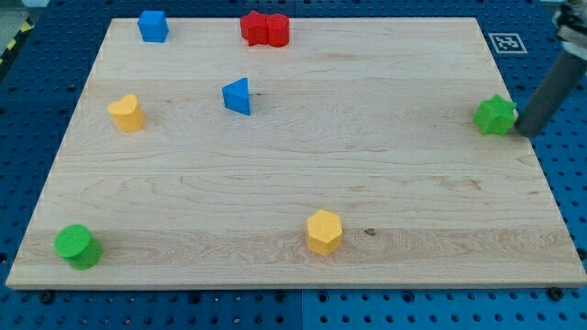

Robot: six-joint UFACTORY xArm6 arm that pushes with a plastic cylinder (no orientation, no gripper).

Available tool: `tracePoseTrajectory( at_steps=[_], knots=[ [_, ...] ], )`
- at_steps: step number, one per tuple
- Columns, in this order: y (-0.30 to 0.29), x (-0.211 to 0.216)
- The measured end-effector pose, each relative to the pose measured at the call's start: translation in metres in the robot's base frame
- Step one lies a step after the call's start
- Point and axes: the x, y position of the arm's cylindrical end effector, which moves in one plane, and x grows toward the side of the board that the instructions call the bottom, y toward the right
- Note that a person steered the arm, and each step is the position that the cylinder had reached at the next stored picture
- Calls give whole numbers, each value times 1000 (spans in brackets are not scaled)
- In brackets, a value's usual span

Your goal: Push the green star towards the top center of the board

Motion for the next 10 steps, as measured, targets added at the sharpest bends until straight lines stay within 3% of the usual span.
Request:
tracePoseTrajectory(
  at_steps=[1,3,5,6,10],
  knots=[
    [-49,-16],
    [-122,-91],
    [-74,-95],
    [-87,-108],
    [-241,-139]
  ],
)
